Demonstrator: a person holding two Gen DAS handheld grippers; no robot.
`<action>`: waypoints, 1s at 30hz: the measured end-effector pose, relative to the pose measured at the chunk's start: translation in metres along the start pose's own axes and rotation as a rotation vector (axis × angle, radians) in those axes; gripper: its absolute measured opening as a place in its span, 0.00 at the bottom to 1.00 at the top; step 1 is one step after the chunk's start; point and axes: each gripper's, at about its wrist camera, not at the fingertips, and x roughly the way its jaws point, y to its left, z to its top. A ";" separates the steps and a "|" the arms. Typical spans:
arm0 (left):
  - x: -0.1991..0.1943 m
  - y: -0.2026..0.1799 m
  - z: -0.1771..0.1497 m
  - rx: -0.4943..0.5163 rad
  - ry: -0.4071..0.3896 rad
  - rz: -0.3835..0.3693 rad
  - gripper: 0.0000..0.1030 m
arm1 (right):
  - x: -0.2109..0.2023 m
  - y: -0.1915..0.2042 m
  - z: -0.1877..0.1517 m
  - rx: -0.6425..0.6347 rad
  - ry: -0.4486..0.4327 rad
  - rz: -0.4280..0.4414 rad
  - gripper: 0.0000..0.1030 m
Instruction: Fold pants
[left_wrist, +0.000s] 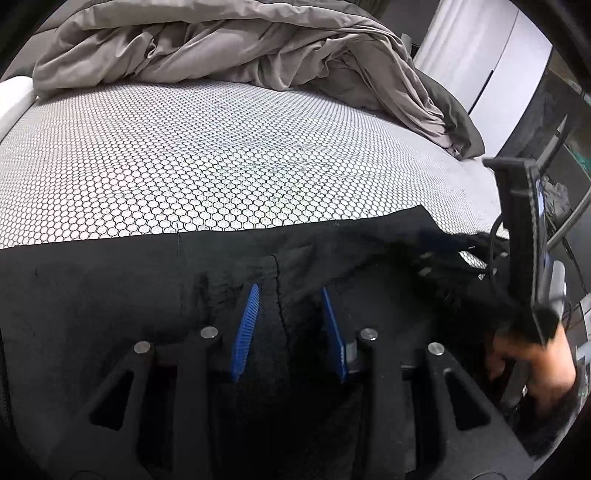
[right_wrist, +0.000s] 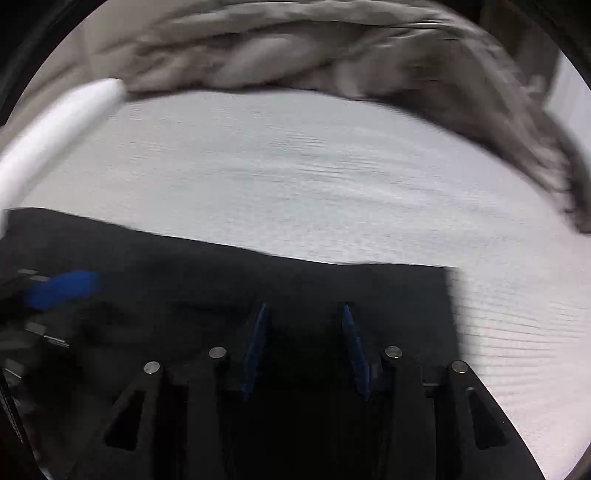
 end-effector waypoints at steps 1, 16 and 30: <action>-0.002 0.000 -0.002 0.005 -0.002 0.007 0.31 | -0.001 -0.010 -0.003 0.017 0.002 -0.033 0.45; -0.027 -0.040 -0.044 0.166 0.041 -0.080 0.36 | -0.048 0.019 -0.045 -0.023 -0.010 0.290 0.44; -0.074 -0.054 -0.063 0.244 -0.021 -0.061 0.39 | -0.110 -0.013 -0.086 0.002 -0.140 0.263 0.44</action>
